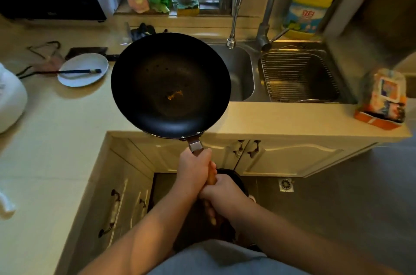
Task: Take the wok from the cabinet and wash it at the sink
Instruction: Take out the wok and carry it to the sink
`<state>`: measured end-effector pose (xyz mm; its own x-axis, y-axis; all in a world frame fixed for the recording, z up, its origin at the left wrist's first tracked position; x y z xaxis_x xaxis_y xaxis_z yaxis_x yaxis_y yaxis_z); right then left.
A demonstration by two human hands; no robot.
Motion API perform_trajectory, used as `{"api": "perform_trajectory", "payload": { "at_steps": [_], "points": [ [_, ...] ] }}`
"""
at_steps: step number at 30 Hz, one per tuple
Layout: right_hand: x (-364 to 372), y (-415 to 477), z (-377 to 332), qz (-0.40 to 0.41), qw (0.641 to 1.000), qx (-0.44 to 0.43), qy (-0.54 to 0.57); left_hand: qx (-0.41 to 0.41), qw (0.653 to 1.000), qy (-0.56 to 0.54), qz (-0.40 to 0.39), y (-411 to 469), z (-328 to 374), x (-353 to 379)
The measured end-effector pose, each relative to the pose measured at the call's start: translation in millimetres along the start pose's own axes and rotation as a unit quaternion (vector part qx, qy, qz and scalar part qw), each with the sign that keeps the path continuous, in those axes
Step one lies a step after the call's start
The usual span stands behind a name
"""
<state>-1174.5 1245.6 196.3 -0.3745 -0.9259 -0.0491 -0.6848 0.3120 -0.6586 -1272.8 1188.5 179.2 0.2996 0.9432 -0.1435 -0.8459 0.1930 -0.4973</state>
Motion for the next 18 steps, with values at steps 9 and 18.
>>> {"api": "perform_trajectory", "payload": {
  "at_steps": [9,18],
  "points": [
    [-76.8,73.4,-60.2,-0.065,0.997,0.021,-0.031,-0.046,0.995,-0.013,0.087,52.8,56.9,75.5],
    [-117.6,125.6,-103.0,-0.115,0.981,0.144,0.066,-0.045,0.985,0.081,0.145,93.5,104.8,123.4]
  ]
}}
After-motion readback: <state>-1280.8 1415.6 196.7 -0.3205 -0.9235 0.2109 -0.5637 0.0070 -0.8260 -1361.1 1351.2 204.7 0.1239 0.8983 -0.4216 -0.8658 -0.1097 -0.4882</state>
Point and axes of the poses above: each hand's wrist, its own y-axis towards the middle knuckle, its own x-axis out of the palm, z = x × y, the point moved 1 cm from there along y, towards the middle knuckle, and after that the axes turned 11 degrees about z, right-handed, at the moved point
